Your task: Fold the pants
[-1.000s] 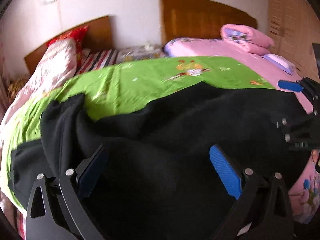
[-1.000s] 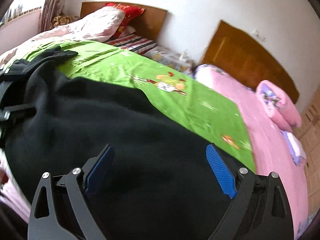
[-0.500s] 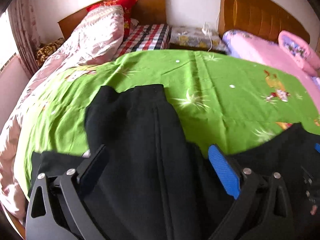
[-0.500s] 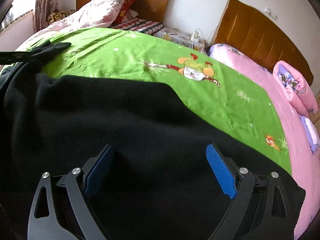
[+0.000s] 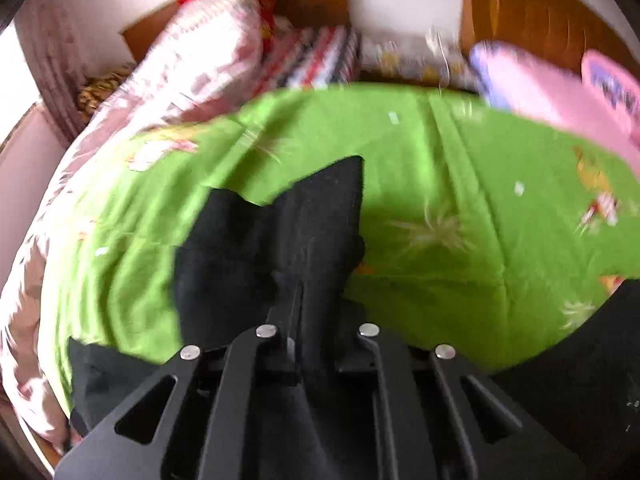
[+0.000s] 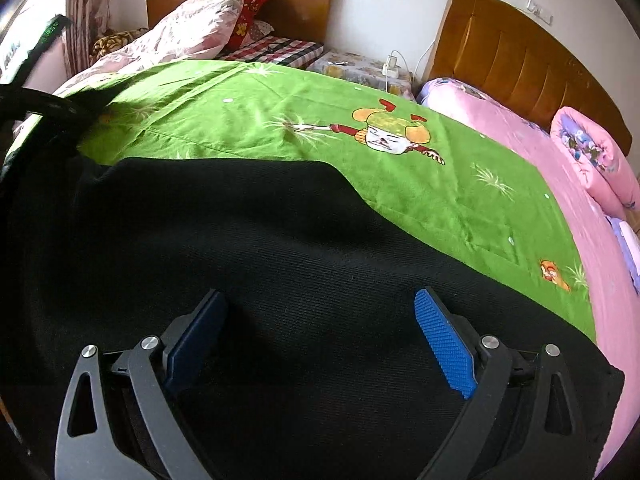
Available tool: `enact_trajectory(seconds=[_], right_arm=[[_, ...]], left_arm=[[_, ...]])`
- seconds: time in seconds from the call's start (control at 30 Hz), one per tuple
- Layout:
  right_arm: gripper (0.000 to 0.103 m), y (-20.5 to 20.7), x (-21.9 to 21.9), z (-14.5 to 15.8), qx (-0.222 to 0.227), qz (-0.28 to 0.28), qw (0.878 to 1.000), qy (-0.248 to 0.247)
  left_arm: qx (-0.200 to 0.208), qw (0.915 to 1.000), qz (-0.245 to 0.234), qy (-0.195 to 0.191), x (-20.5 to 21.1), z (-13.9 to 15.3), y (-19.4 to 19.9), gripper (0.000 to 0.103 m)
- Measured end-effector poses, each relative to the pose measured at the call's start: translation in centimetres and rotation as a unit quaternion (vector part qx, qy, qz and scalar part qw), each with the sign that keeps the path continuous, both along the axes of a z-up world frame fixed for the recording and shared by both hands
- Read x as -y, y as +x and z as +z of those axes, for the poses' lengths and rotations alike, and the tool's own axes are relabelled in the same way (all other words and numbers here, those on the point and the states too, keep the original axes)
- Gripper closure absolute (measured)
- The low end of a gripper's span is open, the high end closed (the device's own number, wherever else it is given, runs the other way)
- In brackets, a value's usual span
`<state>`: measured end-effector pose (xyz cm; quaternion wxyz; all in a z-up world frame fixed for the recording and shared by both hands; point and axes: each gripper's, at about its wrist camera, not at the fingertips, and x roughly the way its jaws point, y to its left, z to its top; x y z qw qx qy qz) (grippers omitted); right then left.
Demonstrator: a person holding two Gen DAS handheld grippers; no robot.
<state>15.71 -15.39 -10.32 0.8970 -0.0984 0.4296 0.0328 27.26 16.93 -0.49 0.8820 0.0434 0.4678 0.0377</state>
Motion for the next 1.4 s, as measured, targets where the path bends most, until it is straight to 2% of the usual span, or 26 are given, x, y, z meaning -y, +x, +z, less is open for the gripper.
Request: enact_trajectory(seconds=[0.07,0.17,0.3,0.33,0.4,0.47,0.6,0.63,0.7,0.73,0.77,0.8,0.93,1.0,1.03,1.07,1.1,1.13,1.17,1.2,1.27,1.4], right_arm=[[0.011,-0.1,0.1,0.0,0.000,0.000,1.000,0.002],[0.011,-0.1,0.2,0.1,-0.002,0.001,1.000,0.003],[0.011,-0.2,0.3,0.2,-0.001,0.004,1.000,0.004],[0.011,-0.3,0.1,0.4,0.004,0.012,1.000,0.008],[0.011,-0.6,-0.3,0.9,0.011,0.033,0.999,0.023],[0.011,-0.4,-1.3,1.6,0.021,0.060,0.997,0.036],[0.011,1.1,-4.6,2.6,0.031,0.124,0.992,0.016],[0.011,1.6,-5.2,2.6,0.030,0.141,0.989,0.015],[0.011,2.6,-6.4,2.6,0.022,0.170,0.985,0.015],[0.011,3.5,-7.1,2.5,0.013,0.191,0.981,0.019],[0.015,3.8,-7.4,2.4,0.009,0.198,0.980,0.019],[0.018,4.5,-7.8,2.3,0.003,0.209,0.978,0.019],[0.018,6.7,-9.0,1.1,-0.038,0.262,0.964,0.013],[0.023,6.9,-9.4,0.9,-0.045,0.282,0.958,0.016],[0.027,7.0,-9.3,1.0,-0.049,0.296,0.953,0.028],[0.041,6.9,-9.3,1.1,-0.052,0.304,0.951,0.037],[0.053,6.7,-9.3,1.3,-0.052,0.308,0.949,0.042],[0.059,6.4,-9.5,1.5,-0.046,0.312,0.948,0.040],[0.073,6.0,-9.8,1.7,-0.042,0.312,0.949,0.031],[0.082,5.8,-9.9,1.8,-0.039,0.312,0.949,0.026],[0.091,4.9,-10.5,1.9,-0.019,0.309,0.951,0.003],[0.095,4.0,-10.8,2.7,0.013,0.291,0.956,-0.018]], left_arm=[[0.049,0.9985,0.018,-0.017,-2.0,2.1,-3.0,0.095],[0.113,0.9911,0.061,-0.034,-5.3,4.7,-8.9,0.095],[0.151,0.9813,0.103,-0.059,-9.7,5.7,-16.7,0.095],[0.152,0.9802,0.114,-0.056,-10.6,5.3,-18.7,0.095],[0.140,0.9802,0.129,-0.054,-12.3,4.0,-20.2,0.094],[0.112,0.9815,0.139,-0.068,-14.2,1.6,-20.5,0.092],[0.087,0.9821,0.130,-0.106,-15.7,-1.8,-20.2,0.089],[0.092,0.9813,0.130,-0.108,-15.6,-2.0,-20.2,0.083],[0.102,0.9779,0.125,-0.133,-15.4,-2.1,-20.5,0.064],[0.104,0.9755,0.123,-0.149,-15.7,-2.3,-20.3,0.047],[0.105,0.9727,0.124,-0.166,-15.7,-2.5,-20.4,0.040],[0.104,0.9704,0.126,-0.177,-15.9,-2.9,-20.3,0.040],[0.097,0.9686,0.126,-0.191,-16.3,-3.4,-19.9,0.042],[0.096,0.9708,0.121,-0.183,-16.1,-3.3,-19.8,0.050],[0.097,0.9717,0.120,-0.179,-16.2,-3.3,-19.6,0.056],[0.098,0.9723,0.122,-0.174,-16.2,-3.2,-19.7,0.069],[0.100,0.9725,0.123,-0.171,-16.2,-3.2,-19.7,0.075],[0.105,0.9721,0.125,-0.169,-16.3,-3.0,-19.9,0.082],[0.110,0.9712,0.125,-0.170,-16.4,-2.9,-20.1,0.087],[0.114,0.9706,0.125,-0.172,-16.4,-2.8,-20.3,0.089],[0.127,0.9691,0.124,-0.171,-16.4,-2.4,-20.8,0.092],[0.156,0.9639,0.127,-0.174,-16.5,-1.0,-21.9,0.093]])
